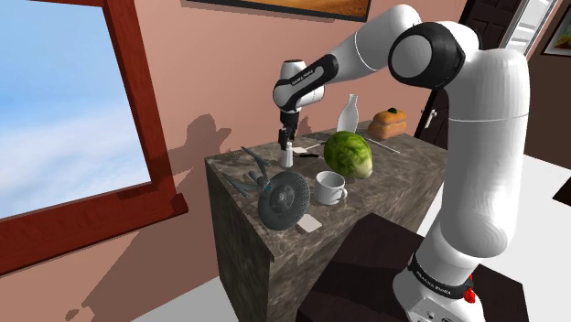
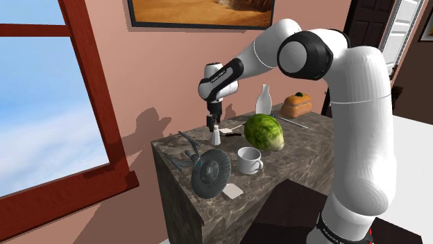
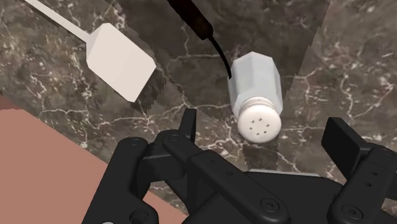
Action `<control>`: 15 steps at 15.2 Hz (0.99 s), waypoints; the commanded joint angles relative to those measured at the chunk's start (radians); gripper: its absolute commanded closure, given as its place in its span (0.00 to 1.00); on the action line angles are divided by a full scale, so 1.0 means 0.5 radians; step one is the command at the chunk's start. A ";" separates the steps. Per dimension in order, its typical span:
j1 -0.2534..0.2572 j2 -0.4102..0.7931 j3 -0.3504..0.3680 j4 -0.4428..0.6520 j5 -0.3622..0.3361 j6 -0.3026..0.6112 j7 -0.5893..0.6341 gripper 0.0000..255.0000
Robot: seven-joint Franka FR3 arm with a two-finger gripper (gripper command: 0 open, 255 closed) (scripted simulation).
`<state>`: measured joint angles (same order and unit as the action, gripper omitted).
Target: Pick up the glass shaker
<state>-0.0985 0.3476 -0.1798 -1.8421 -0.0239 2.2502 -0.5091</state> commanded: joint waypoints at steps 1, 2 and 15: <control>-0.002 0.027 0.002 -0.016 0.004 0.044 -0.001 0.00; -0.003 0.041 0.003 -0.025 0.006 0.066 -0.001 0.00; -0.005 0.063 0.005 -0.037 0.010 0.101 -0.001 1.00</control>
<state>-0.1005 0.3792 -0.1771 -1.8598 -0.0190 2.3013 -0.5091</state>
